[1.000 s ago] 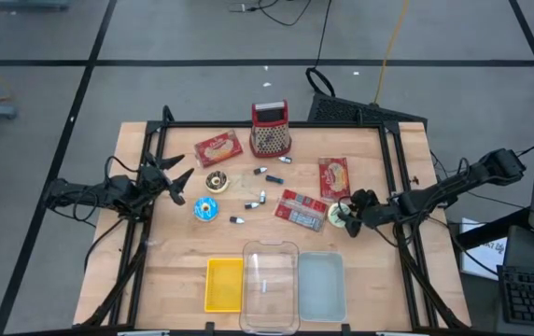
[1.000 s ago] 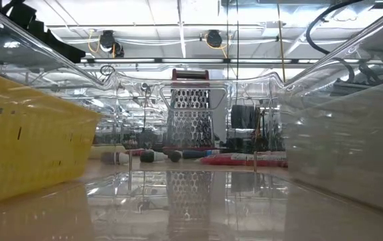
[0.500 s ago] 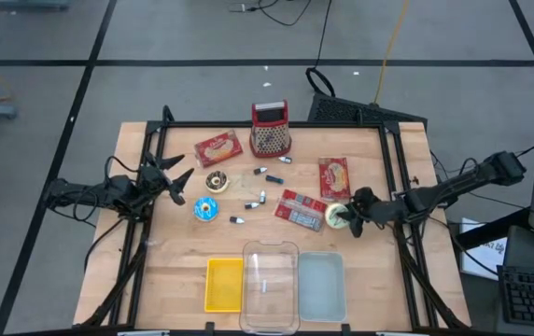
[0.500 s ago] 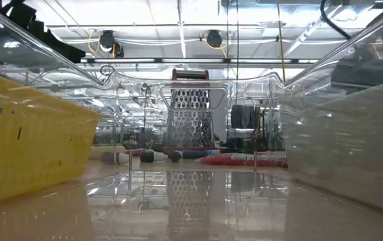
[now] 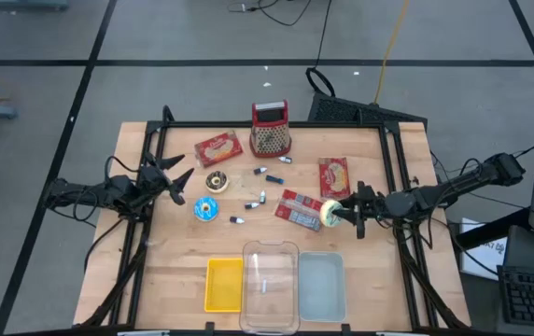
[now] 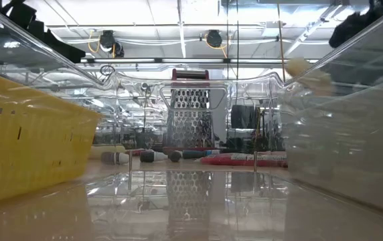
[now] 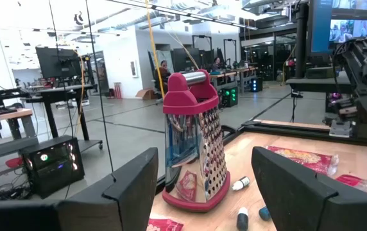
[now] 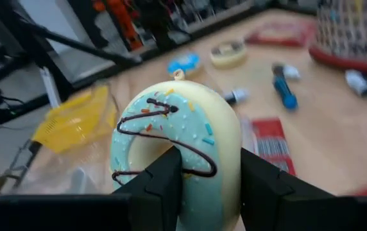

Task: Pick & Place Food Item
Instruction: Put the light blue donut into the yellow bin

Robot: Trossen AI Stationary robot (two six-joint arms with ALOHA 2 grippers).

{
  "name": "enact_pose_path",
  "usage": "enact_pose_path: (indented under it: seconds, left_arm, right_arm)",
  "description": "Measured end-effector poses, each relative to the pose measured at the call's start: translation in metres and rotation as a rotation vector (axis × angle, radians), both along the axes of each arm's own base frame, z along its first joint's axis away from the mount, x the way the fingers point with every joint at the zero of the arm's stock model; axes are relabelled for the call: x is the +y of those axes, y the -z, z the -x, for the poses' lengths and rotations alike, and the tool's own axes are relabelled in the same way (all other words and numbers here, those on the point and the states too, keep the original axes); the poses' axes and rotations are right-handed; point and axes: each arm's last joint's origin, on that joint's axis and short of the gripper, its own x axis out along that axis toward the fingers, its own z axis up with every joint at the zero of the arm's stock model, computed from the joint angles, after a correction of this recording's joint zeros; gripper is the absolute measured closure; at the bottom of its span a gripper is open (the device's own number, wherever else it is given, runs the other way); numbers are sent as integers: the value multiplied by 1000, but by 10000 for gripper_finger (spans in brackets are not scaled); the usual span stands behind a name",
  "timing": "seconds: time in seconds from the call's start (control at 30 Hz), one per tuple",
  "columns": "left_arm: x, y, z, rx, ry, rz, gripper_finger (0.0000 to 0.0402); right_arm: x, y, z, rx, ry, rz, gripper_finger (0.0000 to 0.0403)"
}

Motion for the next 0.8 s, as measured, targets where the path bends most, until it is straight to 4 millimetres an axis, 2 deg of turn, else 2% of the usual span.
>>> enact_pose_path:
  seconds: [0.23, 0.27, 0.37, 0.5, 0.63, 0.8]
  left_arm:
    - [0, -2, 0, -22, 2, 5, 151]
    - [0, -3, 0, -59, 19, 42, 151]
    - [-4, -5, -1, -252, 203, 311, 151]
    - [-2, -15, 1, -415, 195, 396, 151]
    - [-1, -8, -8, -385, 190, 481, 151]
    - [-7, 2, -31, -254, 333, 543, 151]
  right_arm:
    - [5, -14, -2, -135, -157, 42, 289]
    - [6, -16, -2, -150, -187, 45, 289]
    - [8, -19, -3, -193, -263, 56, 289]
    - [9, -22, -6, -234, -274, 91, 289]
    - [11, -23, -11, -264, -273, 115, 289]
    - [13, -22, -18, -293, -271, 143, 289]
